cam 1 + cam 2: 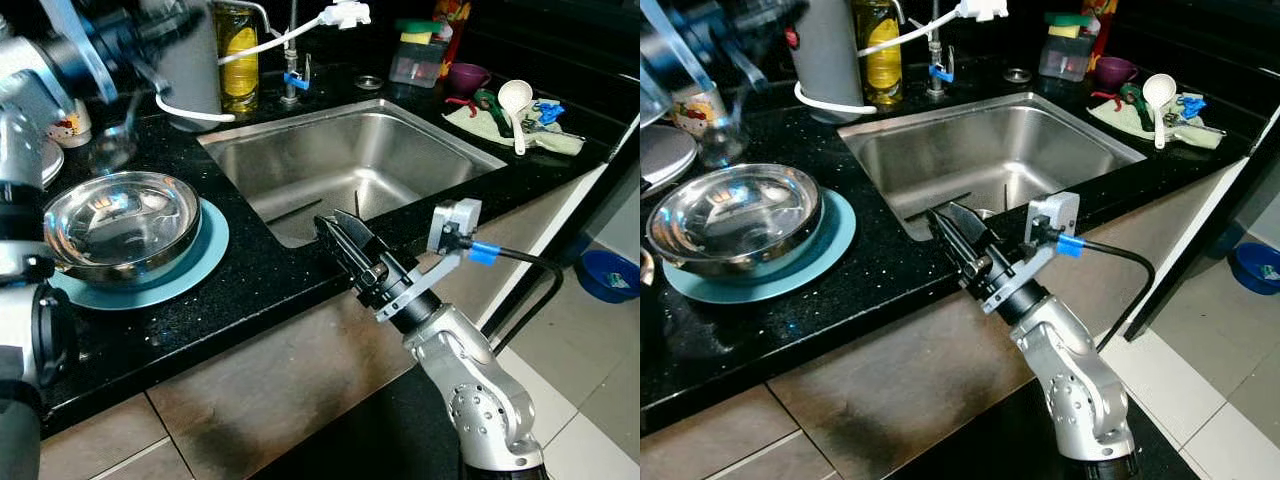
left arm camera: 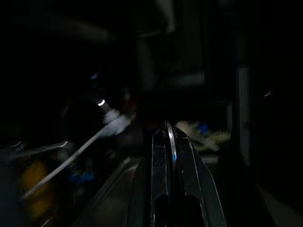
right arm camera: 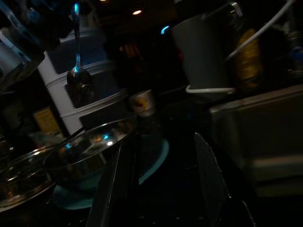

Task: Kitchen organization

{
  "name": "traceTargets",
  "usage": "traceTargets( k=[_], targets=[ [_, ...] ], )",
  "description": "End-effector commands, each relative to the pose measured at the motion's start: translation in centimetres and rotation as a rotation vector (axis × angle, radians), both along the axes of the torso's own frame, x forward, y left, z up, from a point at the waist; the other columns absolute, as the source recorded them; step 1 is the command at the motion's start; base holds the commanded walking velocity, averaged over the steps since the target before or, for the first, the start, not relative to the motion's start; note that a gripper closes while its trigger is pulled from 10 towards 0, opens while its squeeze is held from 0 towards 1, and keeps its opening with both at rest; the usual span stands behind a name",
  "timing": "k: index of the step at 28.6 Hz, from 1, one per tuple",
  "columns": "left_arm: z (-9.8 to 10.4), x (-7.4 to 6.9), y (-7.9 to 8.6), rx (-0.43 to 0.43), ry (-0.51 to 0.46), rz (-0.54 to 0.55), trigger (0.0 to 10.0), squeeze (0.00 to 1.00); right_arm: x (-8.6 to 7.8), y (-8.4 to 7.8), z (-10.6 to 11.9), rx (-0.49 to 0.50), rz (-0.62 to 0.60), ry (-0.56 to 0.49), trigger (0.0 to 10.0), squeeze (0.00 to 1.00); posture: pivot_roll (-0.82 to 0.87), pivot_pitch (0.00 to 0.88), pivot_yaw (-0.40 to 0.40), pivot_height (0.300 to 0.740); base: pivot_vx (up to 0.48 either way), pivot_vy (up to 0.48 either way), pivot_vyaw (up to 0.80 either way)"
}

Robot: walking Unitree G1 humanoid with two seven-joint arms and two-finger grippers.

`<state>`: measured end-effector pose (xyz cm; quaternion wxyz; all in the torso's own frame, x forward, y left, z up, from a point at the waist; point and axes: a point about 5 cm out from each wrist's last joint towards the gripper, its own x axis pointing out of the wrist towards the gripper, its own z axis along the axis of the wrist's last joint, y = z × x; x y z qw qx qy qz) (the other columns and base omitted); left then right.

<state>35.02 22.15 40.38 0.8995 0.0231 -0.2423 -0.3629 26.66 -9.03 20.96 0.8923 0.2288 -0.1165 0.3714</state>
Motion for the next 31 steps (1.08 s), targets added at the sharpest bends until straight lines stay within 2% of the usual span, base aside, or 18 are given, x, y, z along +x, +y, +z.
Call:
traceTargets(
  k=[1, 3, 7, 11, 12, 14, 16, 19, 21, 23, 24, 26, 31],
  targets=[
    [0.4, 0.0, -1.3, -0.035, -0.027, -0.063, 0.0, 0.0, 0.3, -0.5, -0.2, 0.003, -0.033, 0.013, 10.0, 0.0, 0.07, 0.0, -0.085, 0.74, 0.0, 0.0, -0.8],
    [-1.1, 0.4, -3.2, -0.095, 0.034, -0.176, 0.0, 0.0, 0.4, -0.5, -0.3, -0.004, -0.038, 0.015, 10.0, 0.0, 0.07, 0.0, -0.084, 0.74, 0.0, 0.0, -0.8],
    [-2.5, 0.9, -4.4, -0.126, 0.082, -0.223, 0.0, 0.0, 0.4, -0.5, -0.4, -0.013, -0.043, 0.015, 10.0, 0.0, 0.07, 0.0, -0.082, 0.74, 0.0, 0.0, -0.8],
    [-2.8, 1.2, -4.6, -0.149, 0.093, -0.22, 0.0, 0.0, 0.4, -0.5, -0.4, -0.015, -0.045, 0.015, 10.0, 0.0, 0.07, 0.0, -0.082, 0.74, 0.0, 0.0, -0.8],
    [-3.2, 1.7, -4.7, -0.175, 0.109, -0.189, 10.0, 0.0, 0.3, -0.5, -0.4, -0.019, -0.048, 0.016, 10.0, 0.0, 0.06, 0.0, -0.082, 0.74, 0.0, 0.0, 0.0],
    [-3.8, 2.3, -4.7, -0.188, 0.124, -0.15, 10.0, 0.0, 0.3, -0.5, -0.5, -0.022, -0.05, 0.018, 10.0, 0.0, 0.07, 0.0, -0.082, 0.74, 0.0, 0.0, 0.0],
    [-5.2, 3.3, -4.7, -0.196, 0.164, -0.063, 10.0, 0.0, 0.3, -0.4, -0.5, -0.025, -0.051, 0.019, 10.0, 0.0, 0.07, 0.0, -0.081, 0.74, 0.0, 0.0, 0.0],
    [-7.8, 4.3, -5.1, -0.152, 0.215, 0.019, 10.0, 0.0, 0.3, -0.3, -0.6, -0.027, -0.049, 0.02, 10.0, 0.0, 0.07, 0.0, -0.081, 0.74, 0.0, 0.0, 0.0],
    [-9.2, 4.5, -5.8, -0.14, 0.239, 0.003, 10.0, 0.0, 0.3, -0.2, -0.6, -0.027, -0.048, 0.019, 10.0, 0.0, 0.07, 0.0, -0.081, 0.74, 0.0, 0.0, 0.0],
    [-9.7, 4.5, -6.1, -0.14, 0.245, -0.009, 10.0, 0.0, 0.3, -0.2, -0.6, -0.027, -0.048, 0.019, 10.0, 0.0, 0.07, 0.0, -0.081, 0.74, 0.0, 0.0, 0.0],
    [-10.6, 4.4, -7.3, -0.19, 0.251, -0.07, 10.0, 0.0, 0.3, -0.2, -0.6, -0.03, -0.048, 0.019, 10.0, 0.0, 0.06, 0.002, -0.082, 0.74, 0.0, 0.0, 0.0],
    [-11.1, 4.3, -8.0, -0.233, 0.253, -0.105, 10.0, 0.0, 0.3, -0.2, -0.5, -0.032, -0.048, 0.018, 10.0, 0.0, 0.06, 0.003, -0.081, 0.74, 0.0, 0.0, 0.0],
    [-11.3, 4.6, -8.6, -0.267, 0.248, -0.108, 10.0, 0.0, 0.2, -0.2, -0.5, -0.033, -0.049, 0.017, 10.0, 0.0, 0.06, 0.003, -0.08, 0.74, 0.0, 0.0, 0.0]
  ],
)
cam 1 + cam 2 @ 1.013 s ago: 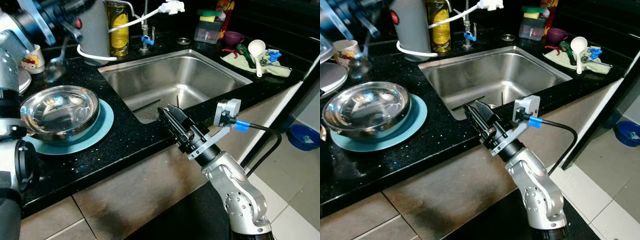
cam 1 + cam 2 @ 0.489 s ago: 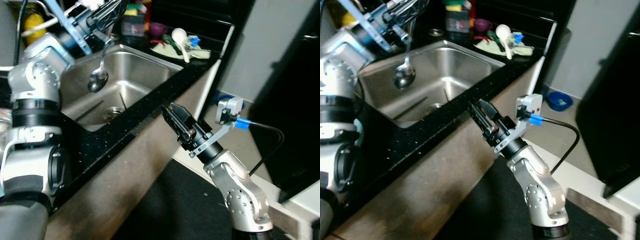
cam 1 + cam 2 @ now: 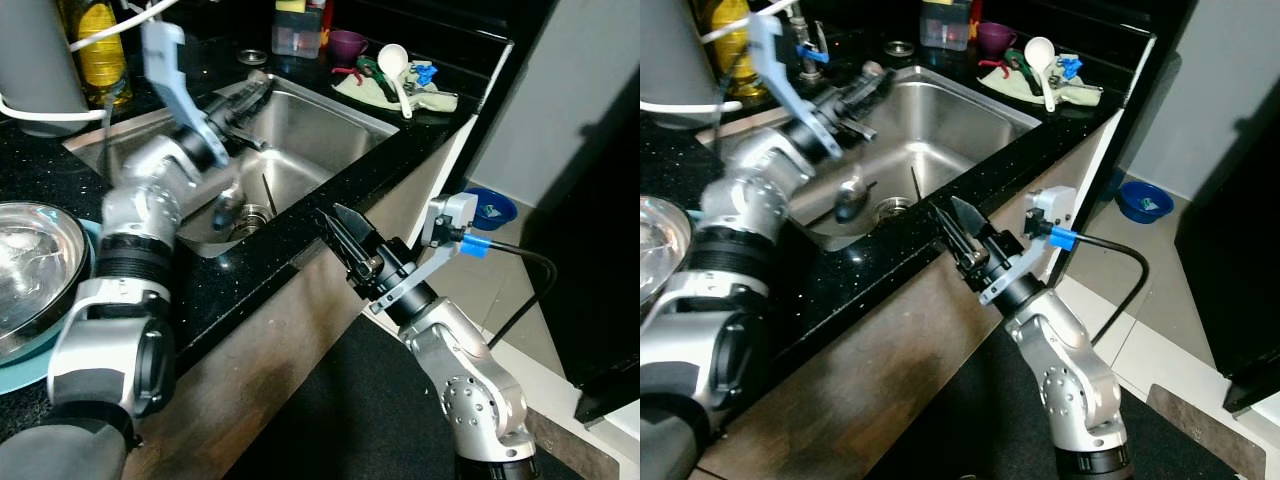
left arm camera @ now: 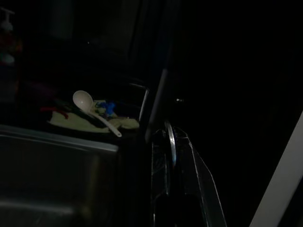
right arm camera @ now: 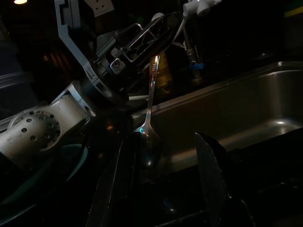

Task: Kitchen organization

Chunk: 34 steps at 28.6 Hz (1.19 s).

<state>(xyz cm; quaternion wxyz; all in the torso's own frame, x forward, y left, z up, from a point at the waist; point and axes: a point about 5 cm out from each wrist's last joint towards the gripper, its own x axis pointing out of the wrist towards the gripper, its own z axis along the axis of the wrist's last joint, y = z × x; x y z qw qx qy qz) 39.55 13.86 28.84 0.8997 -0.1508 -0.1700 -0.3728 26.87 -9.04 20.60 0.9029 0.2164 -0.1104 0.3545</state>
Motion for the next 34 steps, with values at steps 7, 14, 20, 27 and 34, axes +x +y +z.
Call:
traceTargets(
  k=[7, 14, 20, 27, 34],
  targets=[
    [0.5, 0.9, -0.1, -0.026, -0.061, 0.229, 10.0, 1.0, -0.2, 0.1, -0.2, 0.001, -0.004, 0.006, 10.0, 0.0, 0.06, 0.007, -0.078, 0.74, 0.0, 0.0, 0.0],
    [1.1, 0.9, 1.4, 0.055, -0.157, 0.442, 10.0, 1.0, -0.1, 0.2, -0.2, 0.001, 0.0, 0.006, 10.0, 0.0, 0.06, 0.006, -0.077, 0.74, 0.0, 0.0, 0.0],
    [1.1, 0.6, 0.4, 0.052, -0.178, 0.371, 10.0, 0.0, -0.1, 0.3, -0.3, -0.001, 0.004, 0.007, 10.0, 0.0, 0.07, 0.006, -0.081, 0.74, 0.0, 0.0, 0.0],
    [1.3, -1.5, -2.6, 0.003, -0.206, 0.078, 10.0, 0.0, -0.1, 0.3, -0.3, -0.001, 0.004, 0.004, 10.0, 0.0, 0.07, 0.006, -0.086, 0.74, 0.0, 0.0, 0.0],
    [0.4, -4.4, -4.9, -0.019, -0.153, -0.085, 10.0, 0.0, 0.5, -0.5, -0.5, 0.017, -0.05, 0.015, 10.0, 0.0, 0.08, 0.007, -0.087, 0.74, 0.0, 0.0, 0.0]
  ],
)
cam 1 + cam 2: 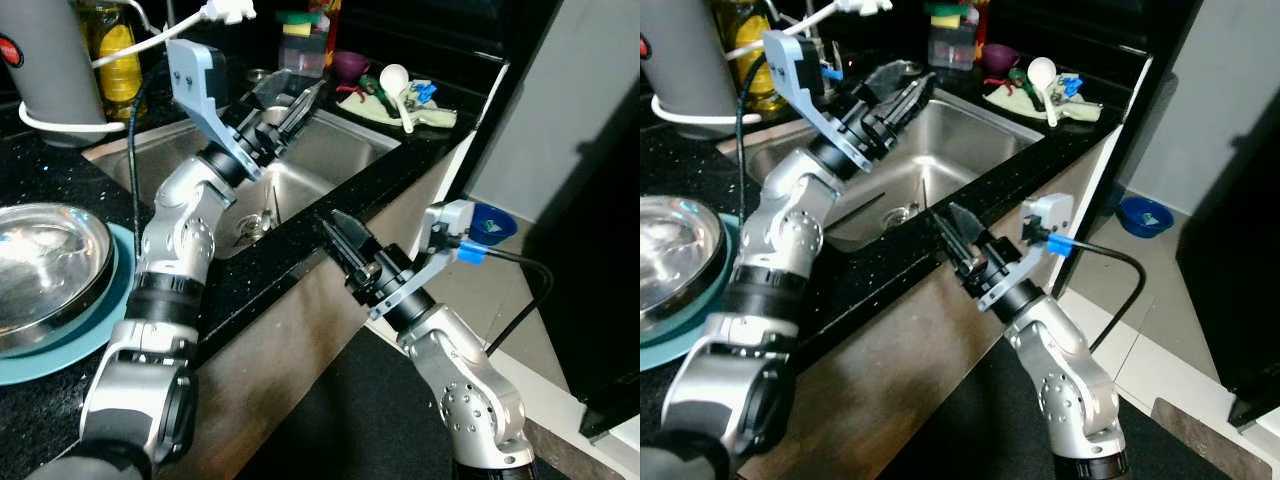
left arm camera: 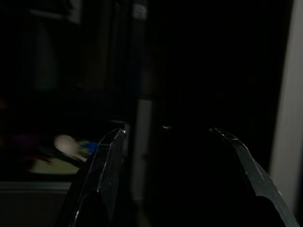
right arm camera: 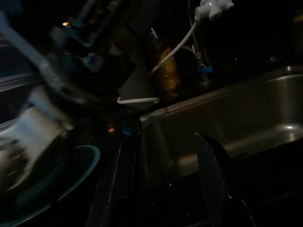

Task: Kitchen organization

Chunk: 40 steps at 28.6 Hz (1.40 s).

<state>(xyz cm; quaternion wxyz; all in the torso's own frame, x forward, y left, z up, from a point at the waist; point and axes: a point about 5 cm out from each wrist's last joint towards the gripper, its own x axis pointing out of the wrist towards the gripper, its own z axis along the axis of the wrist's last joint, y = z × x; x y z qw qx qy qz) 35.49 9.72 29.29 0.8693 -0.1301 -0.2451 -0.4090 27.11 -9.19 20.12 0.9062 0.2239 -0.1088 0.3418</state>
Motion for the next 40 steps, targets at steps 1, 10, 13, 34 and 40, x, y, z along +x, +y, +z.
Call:
traceTargets(
  k=[1, 10, 13, 34, 40],
  targets=[
    [-0.3, -0.6, -1.0, -0.001, 0.031, -0.026, 10.0, 0.0, 0.3, -0.5, -0.1, 0.004, -0.036, 0.002, 10.0, 0.0, 0.08, 0.007, -0.087, 0.74, 0.0, 0.0, 0.0],
    [-3.7, -2.6, -3.3, 0.081, 0.134, 0.087, 10.0, 0.0, 1.2, -2.3, -1.1, -0.002, -0.15, 0.04, 10.0, 0.0, 0.09, 0.0, -0.083, 0.74, 0.0, 0.0, 0.0],
    [-4.4, -3.2, -3.9, 0.11, 0.148, 0.081, 10.0, 0.0, 1.3, -2.7, -1.4, -0.005, -0.169, 0.045, 10.0, 0.0, 0.09, 0.0, -0.08, 0.74, 0.0, 0.0, 0.0],
    [-8.3, -5.6, -4.7, 0.197, 0.278, 0.195, 10.0, 0.0, 2.3, -4.0, -2.2, -0.002, -0.235, 0.059, 10.0, 0.0, 0.1, 0.0, -0.087, 0.74, -0.037, 0.0, 0.0],
    [-8.8, -5.8, -4.6, 0.21, 0.29, 0.202, 10.0, 0.0, 2.3, -4.1, -2.9, -0.011, -0.249, 0.076, 10.0, 0.0, 0.1, 0.0, -0.087, 0.74, -0.264, 0.0, 0.0]
  ],
)
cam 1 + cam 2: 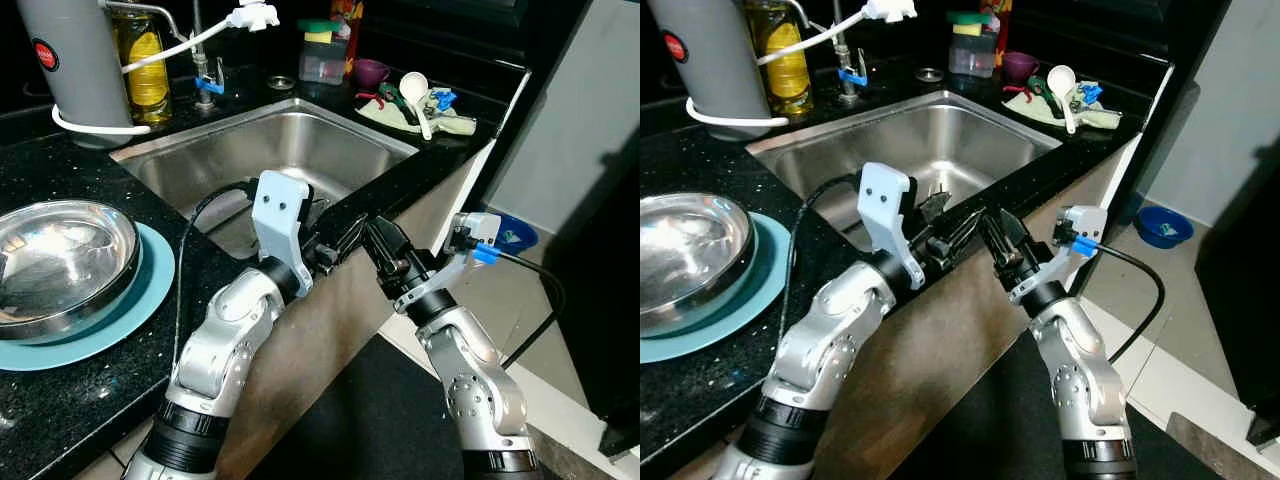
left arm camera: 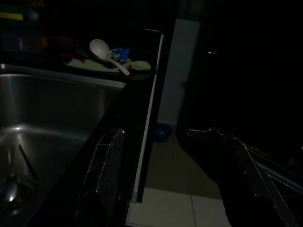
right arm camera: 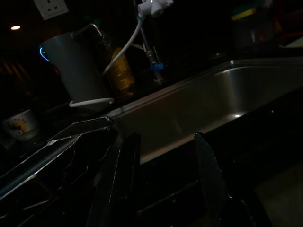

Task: Kitchen organization

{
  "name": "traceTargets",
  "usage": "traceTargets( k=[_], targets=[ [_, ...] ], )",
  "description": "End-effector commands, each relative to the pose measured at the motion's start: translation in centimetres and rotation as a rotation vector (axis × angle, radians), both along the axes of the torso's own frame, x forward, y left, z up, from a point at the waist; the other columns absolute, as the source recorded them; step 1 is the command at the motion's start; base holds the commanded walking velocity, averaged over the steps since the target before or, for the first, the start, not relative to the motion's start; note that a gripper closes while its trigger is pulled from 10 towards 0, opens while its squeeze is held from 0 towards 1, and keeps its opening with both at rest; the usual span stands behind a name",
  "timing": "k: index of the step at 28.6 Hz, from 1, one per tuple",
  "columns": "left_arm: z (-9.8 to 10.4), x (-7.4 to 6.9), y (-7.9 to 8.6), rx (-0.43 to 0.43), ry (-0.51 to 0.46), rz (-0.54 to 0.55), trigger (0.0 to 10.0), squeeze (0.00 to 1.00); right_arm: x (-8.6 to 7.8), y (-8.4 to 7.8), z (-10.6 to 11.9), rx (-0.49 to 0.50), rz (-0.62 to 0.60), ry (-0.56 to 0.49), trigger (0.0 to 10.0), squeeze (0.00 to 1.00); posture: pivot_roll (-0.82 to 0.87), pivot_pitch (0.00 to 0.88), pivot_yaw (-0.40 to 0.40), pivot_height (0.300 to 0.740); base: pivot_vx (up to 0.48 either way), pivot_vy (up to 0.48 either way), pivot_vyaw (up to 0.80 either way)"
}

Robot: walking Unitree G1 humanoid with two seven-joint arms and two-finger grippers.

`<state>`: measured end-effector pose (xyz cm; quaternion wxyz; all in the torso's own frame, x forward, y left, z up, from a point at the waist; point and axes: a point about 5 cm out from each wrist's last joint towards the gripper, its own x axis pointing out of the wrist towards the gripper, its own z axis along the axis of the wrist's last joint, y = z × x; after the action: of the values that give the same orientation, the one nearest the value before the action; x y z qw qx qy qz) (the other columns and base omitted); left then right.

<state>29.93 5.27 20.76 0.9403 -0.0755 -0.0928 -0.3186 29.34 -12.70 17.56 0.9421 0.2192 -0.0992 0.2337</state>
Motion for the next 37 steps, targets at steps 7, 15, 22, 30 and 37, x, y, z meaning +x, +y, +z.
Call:
traceTargets(
  k=[7, 15, 22, 30, 37],
  targets=[
    [-0.5, -0.1, -0.2, 0.019, 0.014, 0.012, 10.0, 0.0, 0.2, -1.1, -0.4, -0.012, -0.049, 0.008, 10.0, 0.0, 0.1, 0.0, -0.089, 0.74, -0.281, 0.0, 0.0],
    [-0.7, -0.1, 0.0, 0.022, 0.016, 0.025, 10.0, 0.0, 0.5, -1.2, -0.5, -0.018, -0.055, 0.01, 10.0, 0.0, 0.1, 0.0, -0.096, 0.74, -0.3, 0.0, 0.0],
    [-1.7, 0.5, 1.4, 0.025, 0.05, 0.098, 10.0, 0.0, 0.6, -1.8, -1.0, -0.033, -0.094, 0.032, 10.0, 0.0, 0.1, 0.0, -0.098, 0.74, -0.299, 0.0, 0.0],
    [-3.8, 0.0, 2.6, 0.067, 0.1, 0.123, 10.0, 0.0, 0.6, -2.3, -1.9, -0.055, -0.131, 0.064, 10.0, 0.0, 0.1, 0.0, -0.097, 0.74, -0.279, 0.0, 0.0],
    [-5.7, -0.1, 3.5, 0.107, 0.146, 0.147, 10.0, 0.0, 0.4, -2.0, -3.3, -0.073, -0.132, 0.109, 10.0, 0.0, 0.09, 0.0, -0.099, 0.74, -0.294, 0.0, 0.0]
  ],
)
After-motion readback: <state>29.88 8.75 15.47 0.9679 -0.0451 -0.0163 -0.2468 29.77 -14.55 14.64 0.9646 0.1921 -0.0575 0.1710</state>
